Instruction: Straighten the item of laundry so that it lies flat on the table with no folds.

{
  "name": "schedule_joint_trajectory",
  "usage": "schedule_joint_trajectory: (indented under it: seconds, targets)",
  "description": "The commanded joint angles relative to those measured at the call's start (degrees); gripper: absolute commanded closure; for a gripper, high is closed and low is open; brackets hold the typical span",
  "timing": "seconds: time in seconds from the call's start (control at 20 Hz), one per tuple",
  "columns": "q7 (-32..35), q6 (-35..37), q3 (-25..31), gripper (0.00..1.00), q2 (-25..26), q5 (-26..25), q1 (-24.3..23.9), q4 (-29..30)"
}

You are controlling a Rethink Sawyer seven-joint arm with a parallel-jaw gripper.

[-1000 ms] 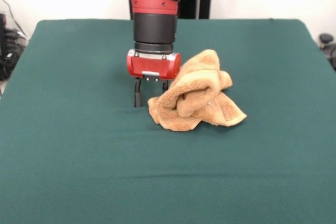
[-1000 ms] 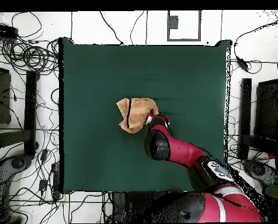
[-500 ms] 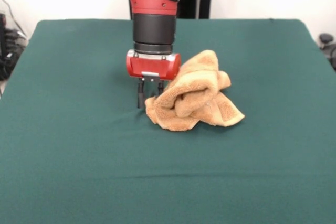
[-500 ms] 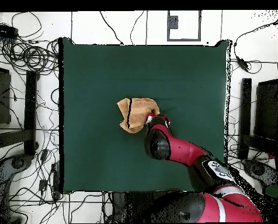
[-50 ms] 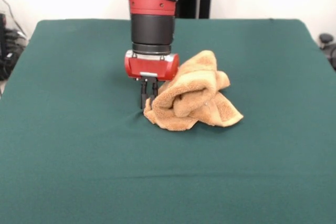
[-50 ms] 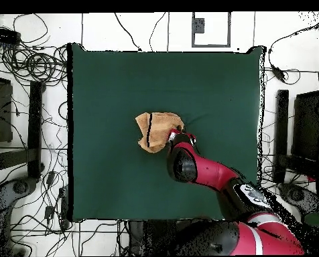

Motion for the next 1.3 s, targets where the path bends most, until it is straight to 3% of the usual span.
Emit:
schedule_joint_trajectory:
  seconds: [0.05, 0.15, 0.25, 0.3, 0.4, 0.5, 0.9, 1.3]
  targets:
    - [6.7, 7.2, 3.4, 1.00, 9.8, 3.7, 2.6, -9.4]
    - [6.6, 7.4, 2.9, 1.00, 9.6, 3.9, 3.1, -9.4]
    - [6.0, 11.9, -2.9, 1.00, 7.5, 7.6, 8.0, -10.1]
    - [5.4, 18.1, -12.0, 1.00, 6.2, 11.6, 15.2, -12.3]
    - [4.4, 30.2, -24.4, 1.00, 5.9, 13.8, 24.3, -17.6]
    - [4.5, 36.3, -28.9, 1.00, 5.9, 13.2, 27.2, -20.7]
    - [7.2, 39.4, -30.2, 1.00, 5.6, 7.9, 28.4, -23.1]
    - [6.5, 38.9, -28.6, 1.00, 5.3, 6.1, 27.4, -23.0]
